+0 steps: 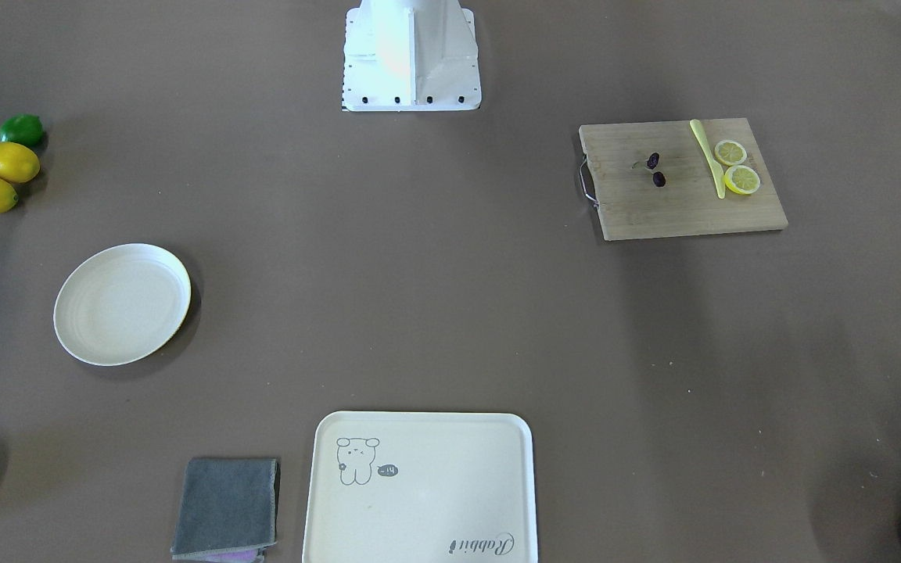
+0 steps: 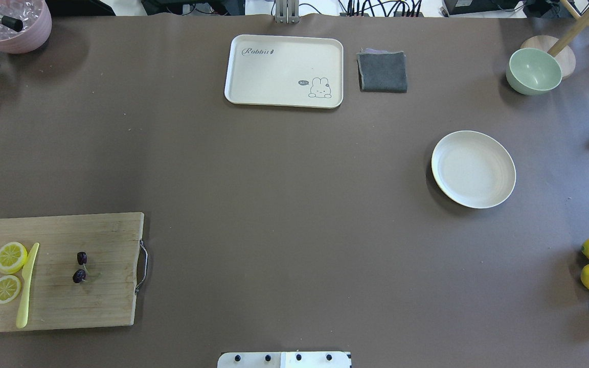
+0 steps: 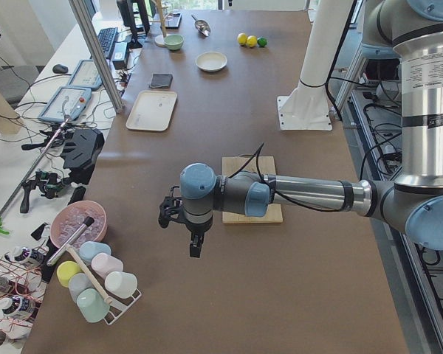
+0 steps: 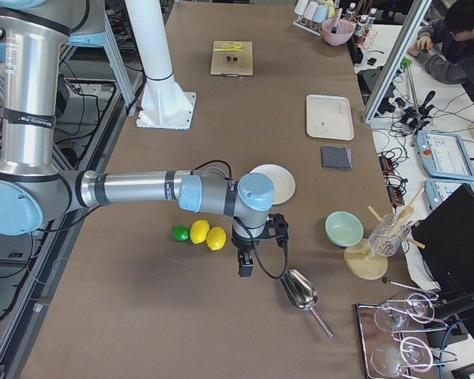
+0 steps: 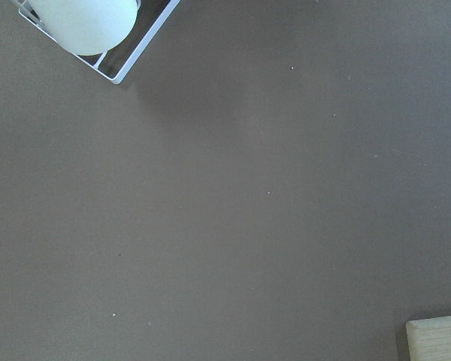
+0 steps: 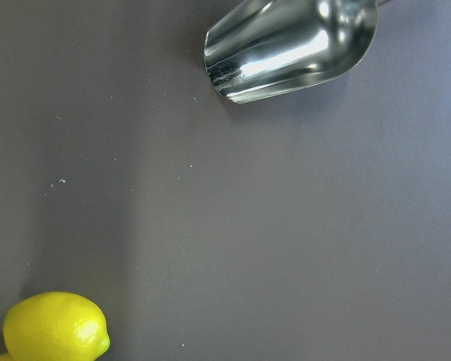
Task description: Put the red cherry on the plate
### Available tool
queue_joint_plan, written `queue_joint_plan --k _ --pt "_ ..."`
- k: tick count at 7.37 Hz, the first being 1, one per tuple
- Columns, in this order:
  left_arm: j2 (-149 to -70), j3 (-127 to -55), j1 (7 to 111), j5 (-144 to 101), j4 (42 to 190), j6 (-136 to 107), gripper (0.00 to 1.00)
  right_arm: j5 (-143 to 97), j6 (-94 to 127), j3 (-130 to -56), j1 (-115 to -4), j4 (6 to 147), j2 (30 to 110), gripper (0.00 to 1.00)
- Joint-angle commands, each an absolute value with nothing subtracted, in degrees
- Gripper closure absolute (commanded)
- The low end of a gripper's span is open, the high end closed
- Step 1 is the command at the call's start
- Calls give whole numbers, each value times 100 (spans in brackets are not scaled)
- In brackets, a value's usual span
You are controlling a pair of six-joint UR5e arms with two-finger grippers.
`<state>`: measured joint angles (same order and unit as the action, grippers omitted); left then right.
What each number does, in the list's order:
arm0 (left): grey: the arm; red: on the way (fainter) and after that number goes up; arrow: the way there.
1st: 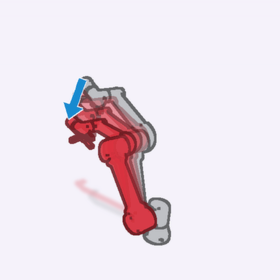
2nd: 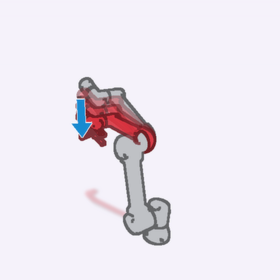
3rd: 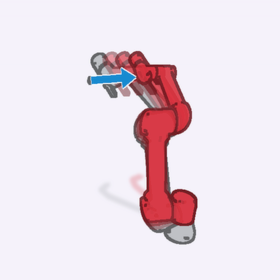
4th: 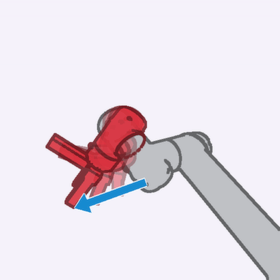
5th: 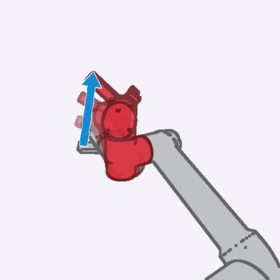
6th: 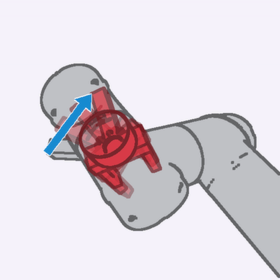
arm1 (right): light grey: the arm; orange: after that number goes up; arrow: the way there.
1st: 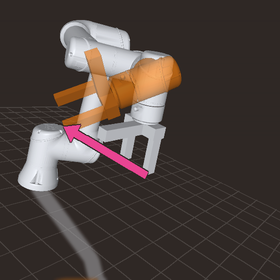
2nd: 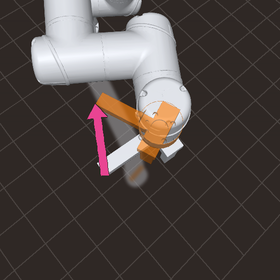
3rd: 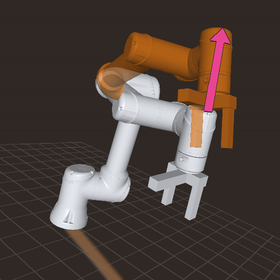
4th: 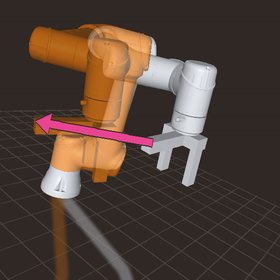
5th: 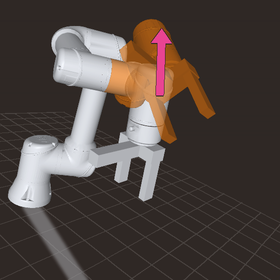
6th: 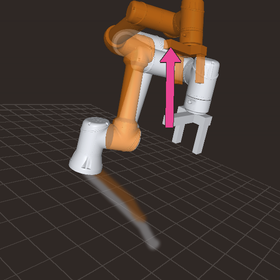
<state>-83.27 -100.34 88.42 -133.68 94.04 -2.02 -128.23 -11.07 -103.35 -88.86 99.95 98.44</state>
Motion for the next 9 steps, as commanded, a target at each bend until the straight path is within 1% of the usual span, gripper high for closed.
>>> queue_joint_plan --k 1,4,5,6,8,9 --pt "-8306 -10098 8850 -13368 9413 -193 2 -12823 -1107 -10336 -8886 10002 9844 0" --pt "-8262 -10432 8851 -13368 9413 -193 2 -12971 -1107 -10336 -8886 9993 9844 0" --pt "-8262 -10424 8851 -13368 9413 -193 2 -13103 -1116 -10406 -8886 9984 9800 0" --pt "-8270 -10467 8859 -13377 9430 -193 2 -13139 -1116 -10624 -8886 9958 9765 0" --pt "-8314 -10722 8903 -13482 9431 -237 2 -13227 -1064 -10705 -8894 8952 9808 0" --pt "-8410 -10766 8912 -13474 9457 -246 2 -13497 -1011 -10722 -8895 8765 9774 0"
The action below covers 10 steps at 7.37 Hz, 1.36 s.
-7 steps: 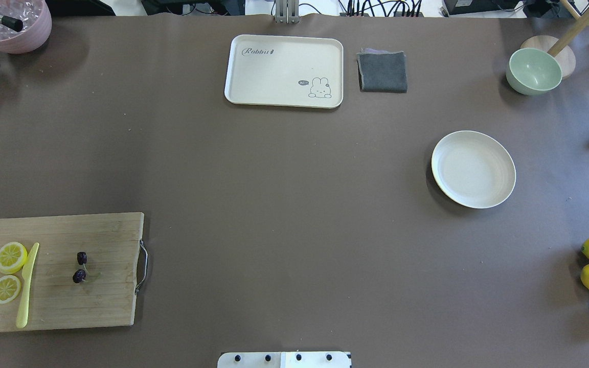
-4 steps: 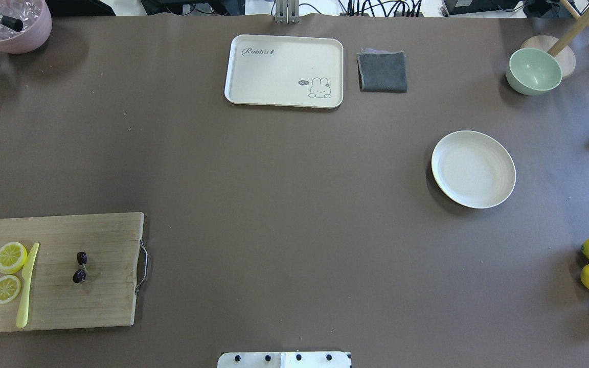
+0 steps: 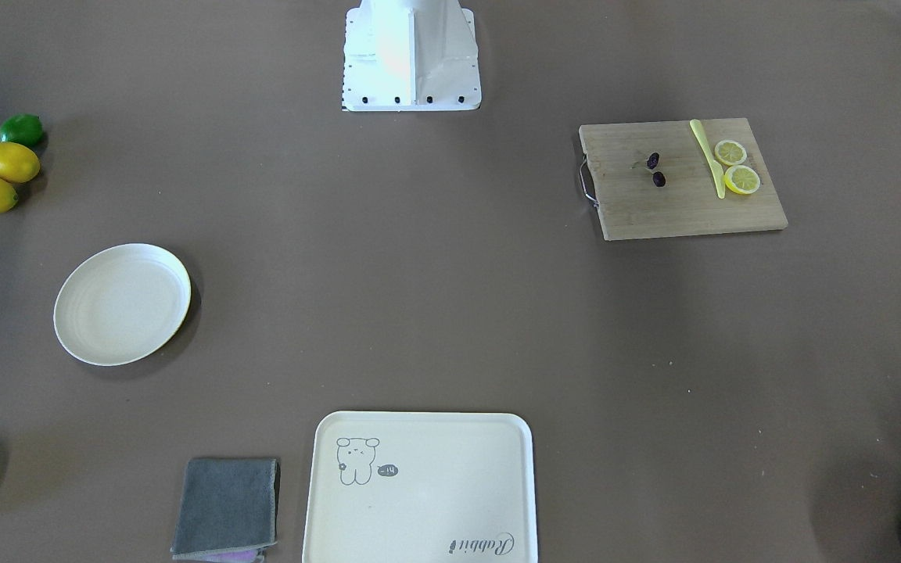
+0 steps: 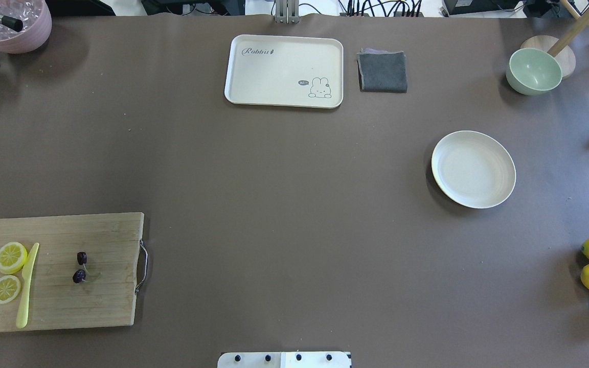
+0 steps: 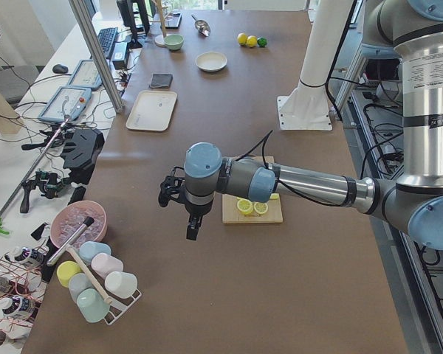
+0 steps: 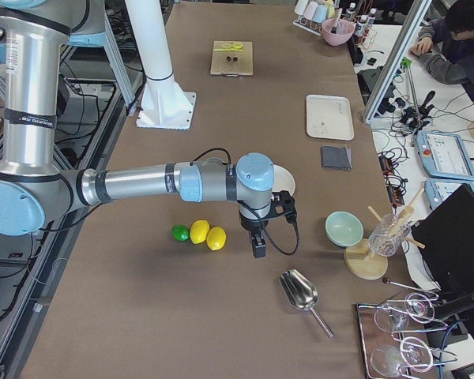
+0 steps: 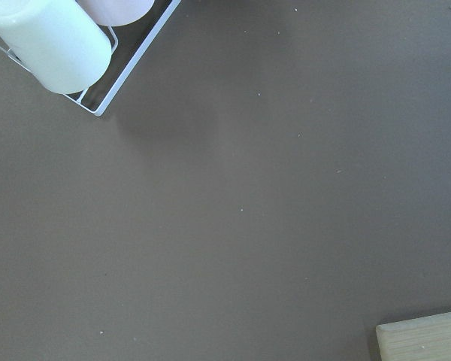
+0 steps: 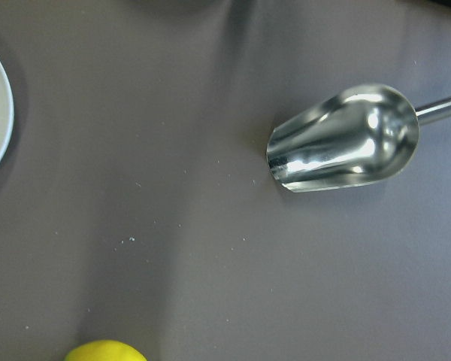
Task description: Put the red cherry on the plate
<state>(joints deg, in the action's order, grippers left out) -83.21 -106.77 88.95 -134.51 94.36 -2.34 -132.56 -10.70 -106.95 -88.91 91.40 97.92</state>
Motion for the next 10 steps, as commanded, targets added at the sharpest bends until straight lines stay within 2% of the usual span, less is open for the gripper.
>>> queue_joint_plan --k 1,2,5,8,10 --pt "-8489 -10740 8973 -13448 9675 -237 2 -13665 -967 -10705 -8955 8128 9852 0" --pt "-8595 -10540 9043 -13369 10112 -263 2 -13641 -941 -10696 -8991 7590 9905 0" --pt "-8639 -10329 9141 -14052 10554 -272 2 -13666 -538 -10609 -8807 7576 9589 0" --pt "-8587 -10037 9132 -14045 11285 -334 2 -13518 1540 -10346 -7343 7341 9229 1" --pt "-8587 -10055 9132 -14036 11294 -334 2 -13055 3348 -10100 -6684 6290 9307 5"
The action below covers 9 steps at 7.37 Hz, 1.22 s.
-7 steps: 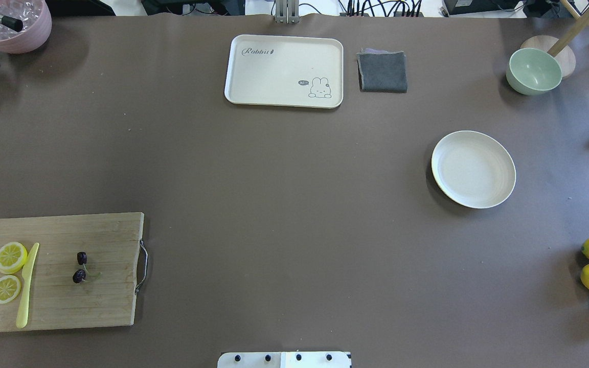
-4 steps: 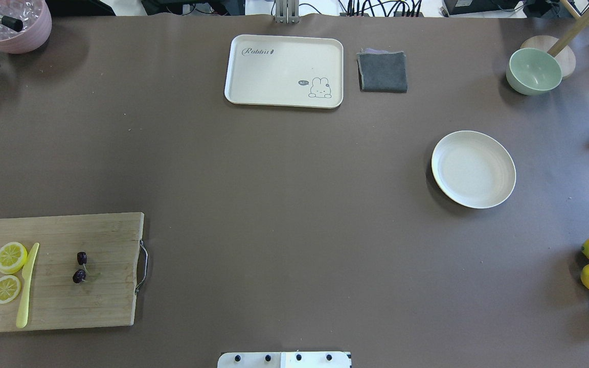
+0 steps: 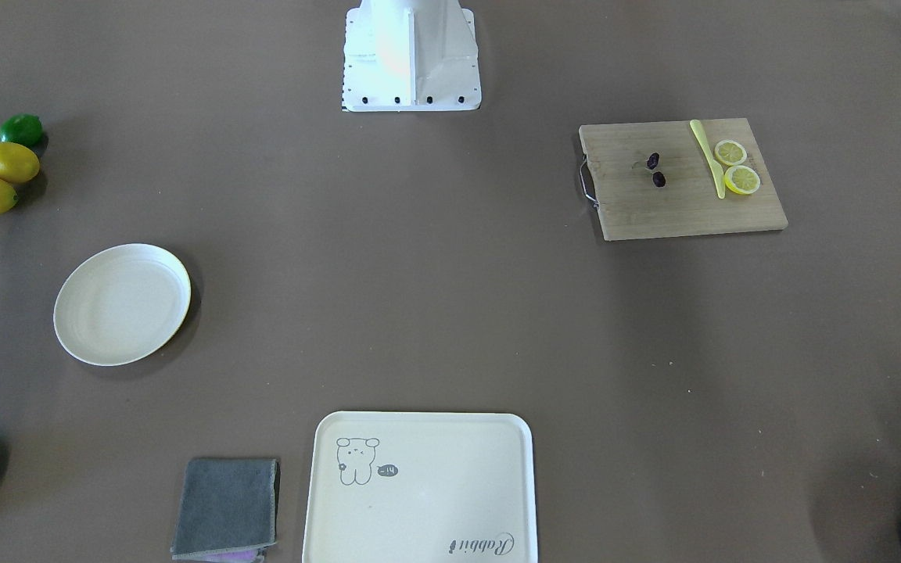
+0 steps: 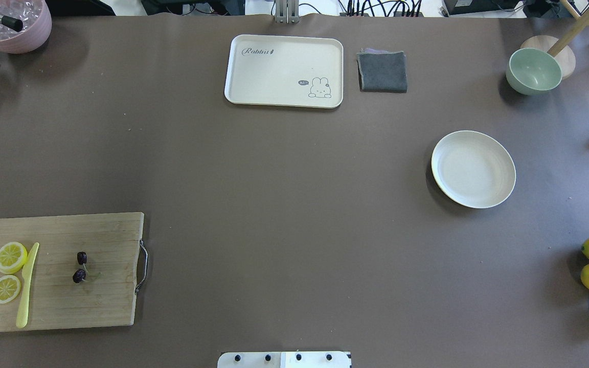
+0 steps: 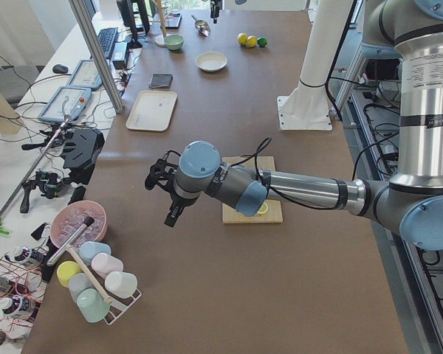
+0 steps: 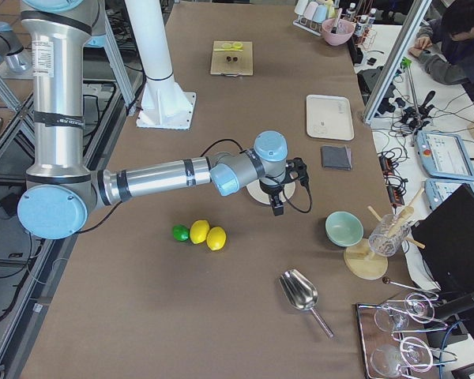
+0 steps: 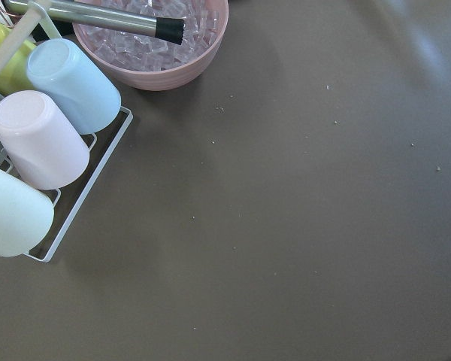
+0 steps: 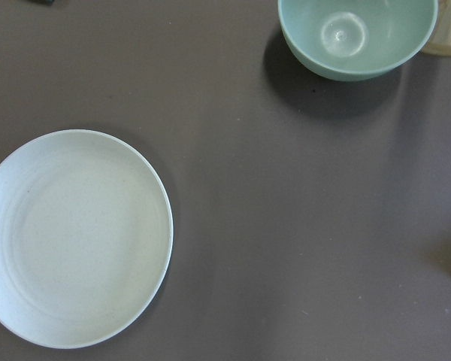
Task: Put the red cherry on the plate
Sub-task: 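Reach the right gripper to the rim of the white plate and grip it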
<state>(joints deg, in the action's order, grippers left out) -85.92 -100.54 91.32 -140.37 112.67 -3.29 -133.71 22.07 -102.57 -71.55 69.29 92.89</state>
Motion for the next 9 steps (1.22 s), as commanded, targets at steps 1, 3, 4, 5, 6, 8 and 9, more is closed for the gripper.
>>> queue_joint_plan --k 1,3,4,5,6,8,9 --pt "-8587 -10055 9132 -14036 11303 -325 2 -12730 3862 -9742 -6366 5666 9299 6" --pt "-8578 -10037 9132 -14027 11382 -325 2 -12246 5108 -8907 -5734 4348 9072 13" --pt "-8587 -10037 9132 -14027 11391 -325 2 -12026 5437 -8686 -5452 4098 8940 15" --pt "-8578 -10037 9132 -14019 11391 -325 2 -11902 5554 -8675 -5293 4044 8938 19" --pt "-8578 -10037 9132 -14010 11391 -325 2 -11883 5572 -8675 -5239 3965 8938 28" --pt "-8578 -10046 9132 -14010 11391 -325 2 -11909 5590 -8736 -5238 3911 8956 100" --pt "-8587 -10037 9132 -14010 11391 -325 2 -11909 5572 -8745 -5238 3859 8956 100"
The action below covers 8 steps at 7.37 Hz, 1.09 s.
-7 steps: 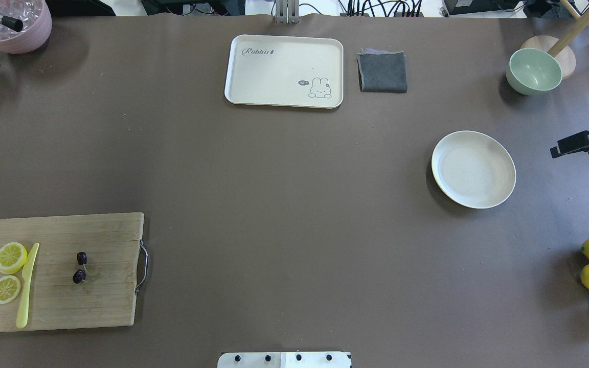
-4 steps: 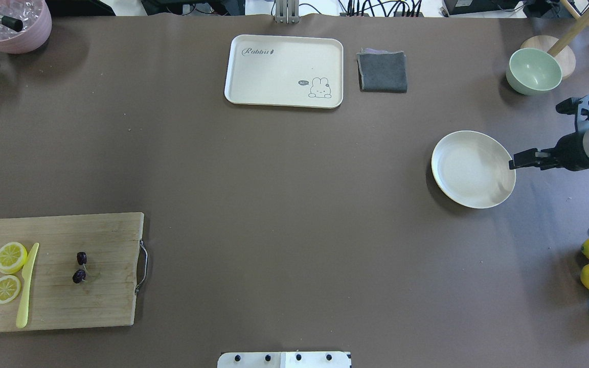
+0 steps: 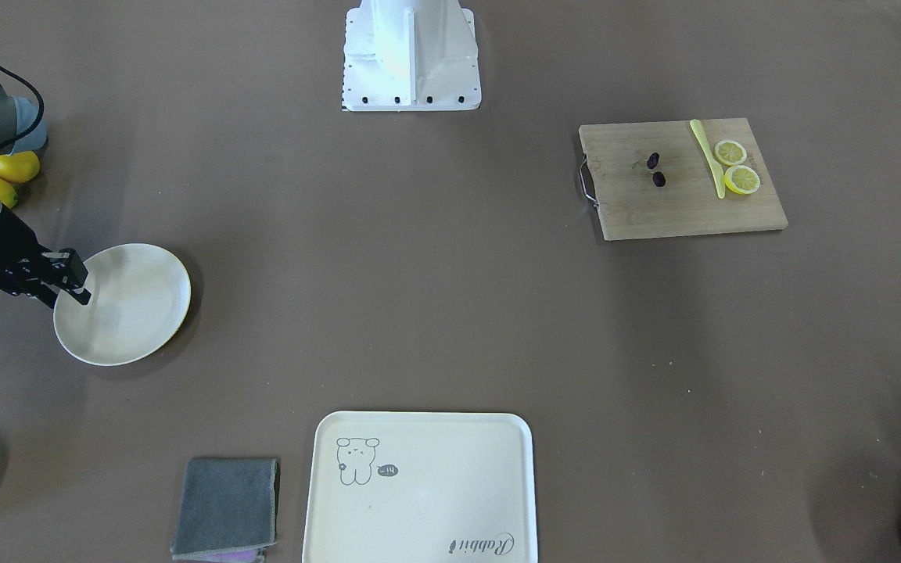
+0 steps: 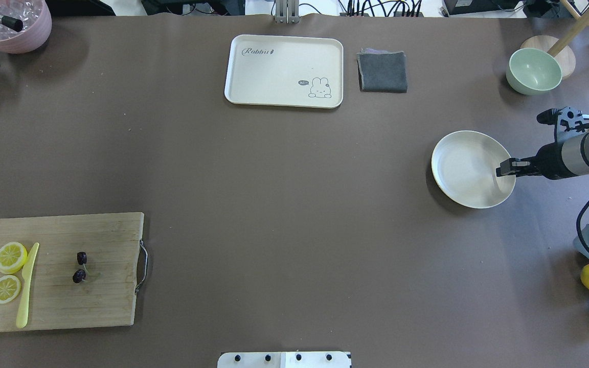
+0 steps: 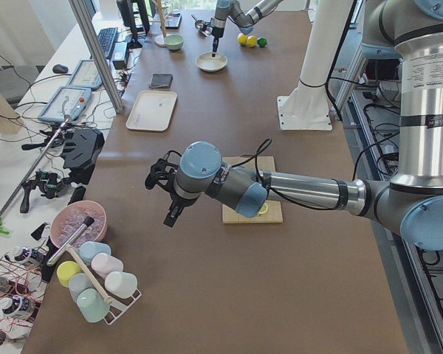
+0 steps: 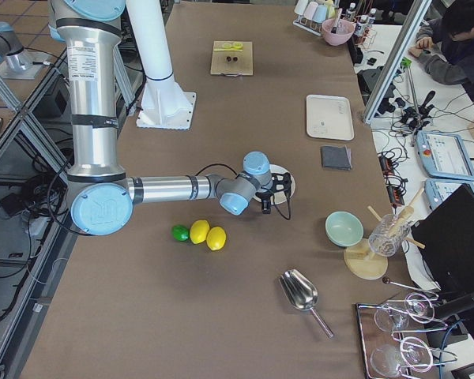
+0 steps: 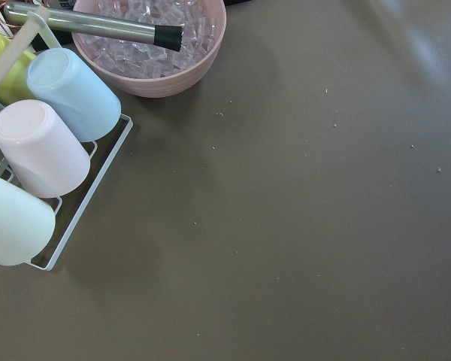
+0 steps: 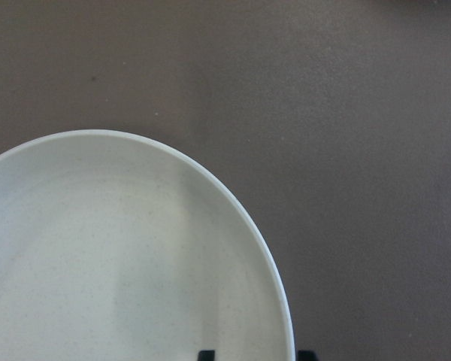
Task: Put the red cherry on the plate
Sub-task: 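Reach the right gripper to the rim of the white plate and grip it, then drag the white plate with the right gripper toward the table center, release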
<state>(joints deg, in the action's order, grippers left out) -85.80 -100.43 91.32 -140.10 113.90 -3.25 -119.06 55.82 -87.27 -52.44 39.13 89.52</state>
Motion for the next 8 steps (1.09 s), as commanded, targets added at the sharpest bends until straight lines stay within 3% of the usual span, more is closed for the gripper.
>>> queue_joint_plan --k 1,5,8 --pt "-8587 -10037 9132 -14010 11391 -325 2 -11935 5581 -8771 -5238 3806 8956 100" --pt "-8587 -10011 9123 -14010 11391 -325 2 -11962 6568 -9613 -5108 3885 8659 100" --pt "-8578 -9993 9114 -14027 11382 -334 2 -10941 8302 -9992 -3803 3989 7868 100"
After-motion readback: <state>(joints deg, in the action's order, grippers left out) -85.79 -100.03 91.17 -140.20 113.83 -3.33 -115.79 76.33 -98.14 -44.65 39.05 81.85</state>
